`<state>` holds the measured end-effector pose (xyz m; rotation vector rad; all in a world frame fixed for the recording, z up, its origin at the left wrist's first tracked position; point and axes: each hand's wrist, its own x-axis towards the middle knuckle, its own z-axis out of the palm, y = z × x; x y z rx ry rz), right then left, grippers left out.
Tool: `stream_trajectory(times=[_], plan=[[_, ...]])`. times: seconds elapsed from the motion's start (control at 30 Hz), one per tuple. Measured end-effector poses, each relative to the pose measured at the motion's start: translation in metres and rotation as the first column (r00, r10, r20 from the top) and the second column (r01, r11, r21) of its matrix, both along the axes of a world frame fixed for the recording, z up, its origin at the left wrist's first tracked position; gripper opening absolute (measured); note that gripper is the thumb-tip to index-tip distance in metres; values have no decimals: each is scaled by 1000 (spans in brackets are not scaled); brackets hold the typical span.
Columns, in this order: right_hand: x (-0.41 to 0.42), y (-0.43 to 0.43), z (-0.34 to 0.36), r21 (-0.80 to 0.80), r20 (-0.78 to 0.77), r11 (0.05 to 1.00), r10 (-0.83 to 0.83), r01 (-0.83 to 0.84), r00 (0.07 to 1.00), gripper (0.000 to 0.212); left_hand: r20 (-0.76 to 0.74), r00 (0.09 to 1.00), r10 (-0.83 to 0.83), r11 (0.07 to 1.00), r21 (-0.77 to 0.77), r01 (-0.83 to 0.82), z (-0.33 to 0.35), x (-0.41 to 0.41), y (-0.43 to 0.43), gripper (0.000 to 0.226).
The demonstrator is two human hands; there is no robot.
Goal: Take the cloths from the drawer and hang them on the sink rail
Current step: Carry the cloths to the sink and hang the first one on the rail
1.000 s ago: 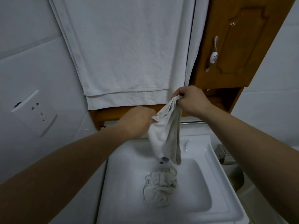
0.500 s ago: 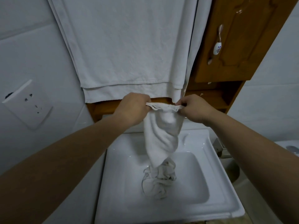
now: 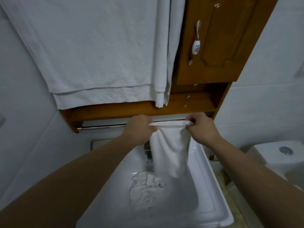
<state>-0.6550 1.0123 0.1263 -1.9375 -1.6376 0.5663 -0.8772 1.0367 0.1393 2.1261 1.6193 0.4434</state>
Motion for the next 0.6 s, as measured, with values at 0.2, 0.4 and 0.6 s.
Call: stream_trajectory(times=[0.2,0.4,0.6], plan=[[41,12,-42,35,-22,991,-131,132,991,12,-2,1000,-12,994,-112,11,-48,46,15,28],[72,35,-79,68,-149,963,-248,260,957,8,-41,999,19,997,-76,-22,-84,83,43,31],[85,72,-109,223,-155,904,-337,365,929,3,-13,997,81,987,144,-78,-117,118,79,30]])
